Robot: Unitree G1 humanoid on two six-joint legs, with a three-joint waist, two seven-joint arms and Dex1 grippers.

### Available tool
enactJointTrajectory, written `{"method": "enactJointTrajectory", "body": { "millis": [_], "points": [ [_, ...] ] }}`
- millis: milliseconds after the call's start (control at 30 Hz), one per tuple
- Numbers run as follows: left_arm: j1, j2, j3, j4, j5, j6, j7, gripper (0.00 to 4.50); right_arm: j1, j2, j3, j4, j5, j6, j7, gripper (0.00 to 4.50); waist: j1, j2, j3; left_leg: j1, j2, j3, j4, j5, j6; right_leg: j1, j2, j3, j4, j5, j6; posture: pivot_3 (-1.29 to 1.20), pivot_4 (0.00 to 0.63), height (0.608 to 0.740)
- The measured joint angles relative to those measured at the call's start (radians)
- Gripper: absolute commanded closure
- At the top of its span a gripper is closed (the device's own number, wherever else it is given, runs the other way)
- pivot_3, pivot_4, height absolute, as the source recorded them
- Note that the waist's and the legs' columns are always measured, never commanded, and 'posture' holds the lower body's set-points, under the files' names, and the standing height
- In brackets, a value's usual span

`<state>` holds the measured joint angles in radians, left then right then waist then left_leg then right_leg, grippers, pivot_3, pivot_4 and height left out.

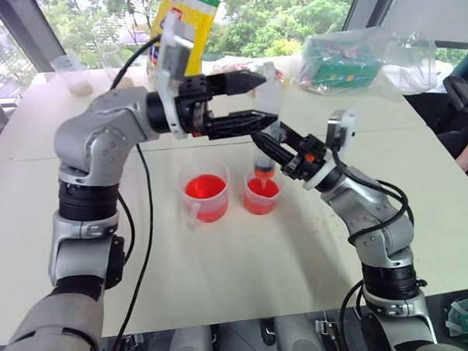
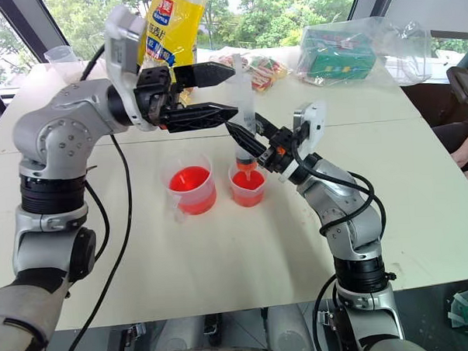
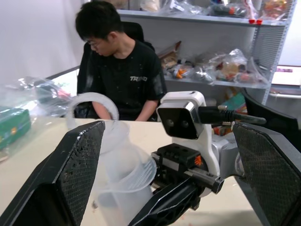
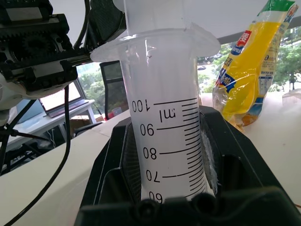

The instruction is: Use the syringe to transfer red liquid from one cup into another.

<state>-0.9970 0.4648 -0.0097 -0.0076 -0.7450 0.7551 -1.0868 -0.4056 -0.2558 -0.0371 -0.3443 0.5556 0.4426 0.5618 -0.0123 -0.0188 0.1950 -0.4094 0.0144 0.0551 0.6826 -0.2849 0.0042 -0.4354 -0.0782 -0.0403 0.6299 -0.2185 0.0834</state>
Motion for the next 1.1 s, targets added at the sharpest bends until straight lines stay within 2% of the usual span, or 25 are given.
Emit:
{"method": "enactJointTrajectory", "body": {
  "millis": [267, 300, 333, 367, 567, 600, 1100],
  "points": [
    [-0.041, -0.060, -0.028, 0.077, 0.052, -0.048, -0.013, 0.06, 0.010, -0.001, 0.008, 0.000, -0.009, 0.000, -0.009, 3.17, 0.001, 0.000, 0.000, 0.000, 0.000, 0.000, 0.000, 0.000, 0.000, 0.000, 0.000, 0.000, 0.000, 0.000, 0.000, 0.00, 0.150, 0.740],
    [-0.041, -0.064, -0.030, 0.084, 0.060, -0.053, -0.017, 0.57, 0.012, -0.001, 0.008, 0.000, -0.013, 0.000, -0.010, 3.17, 0.001, 0.000, 0.000, 0.000, 0.000, 0.000, 0.000, 0.000, 0.000, 0.000, 0.000, 0.000, 0.000, 0.000, 0.000, 0.00, 0.150, 0.740],
    [-0.041, -0.067, -0.033, 0.088, 0.066, -0.060, -0.018, 0.84, 0.015, -0.001, 0.008, 0.000, -0.015, 0.000, -0.011, 3.17, 0.001, 0.000, 0.000, 0.000, 0.000, 0.000, 0.000, 0.000, 0.000, 0.000, 0.000, 0.000, 0.000, 0.000, 0.000, 0.00, 0.150, 0.740],
    [-0.043, -0.073, -0.033, 0.098, 0.077, -0.067, -0.018, 1.31, 0.017, -0.001, 0.009, 0.000, -0.015, 0.000, -0.010, 3.17, 0.001, 0.000, 0.000, 0.000, 0.000, 0.000, 0.000, 0.000, 0.000, 0.000, 0.000, 0.000, 0.000, 0.000, 0.000, 0.00, 0.150, 0.740],
    [-0.052, -0.077, -0.024, 0.131, 0.106, -0.072, -0.016, 4.27, 0.018, -0.001, 0.023, -0.008, -0.016, 0.000, 0.001, 3.17, 0.000, 0.000, 0.000, 0.000, 0.000, 0.000, 0.000, 0.000, 0.000, 0.000, 0.000, 0.000, 0.000, 0.000, 0.000, 0.00, 0.150, 0.740],
    [-0.052, -0.077, -0.021, 0.133, 0.107, -0.073, -0.018, 4.44, 0.018, -0.001, 0.023, -0.008, -0.017, 0.000, 0.001, 3.17, 0.000, 0.000, 0.000, 0.000, 0.000, 0.000, 0.000, 0.000, 0.000, 0.000, 0.000, 0.000, 0.000, 0.000, 0.000, 0.00, 0.150, 0.740],
    [-0.027, -0.086, -0.029, 0.122, 0.145, -0.096, -0.032, 4.44, 0.003, -0.056, -0.016, -0.053, 0.027, 0.071, -0.034, 3.17, 0.001, 0.000, 0.000, 0.000, 0.000, -0.001, 0.001, 0.000, 0.000, 0.001, 0.000, 0.000, 0.000, 0.000, 0.000, 0.00, 0.150, 0.740]
  ]
}}
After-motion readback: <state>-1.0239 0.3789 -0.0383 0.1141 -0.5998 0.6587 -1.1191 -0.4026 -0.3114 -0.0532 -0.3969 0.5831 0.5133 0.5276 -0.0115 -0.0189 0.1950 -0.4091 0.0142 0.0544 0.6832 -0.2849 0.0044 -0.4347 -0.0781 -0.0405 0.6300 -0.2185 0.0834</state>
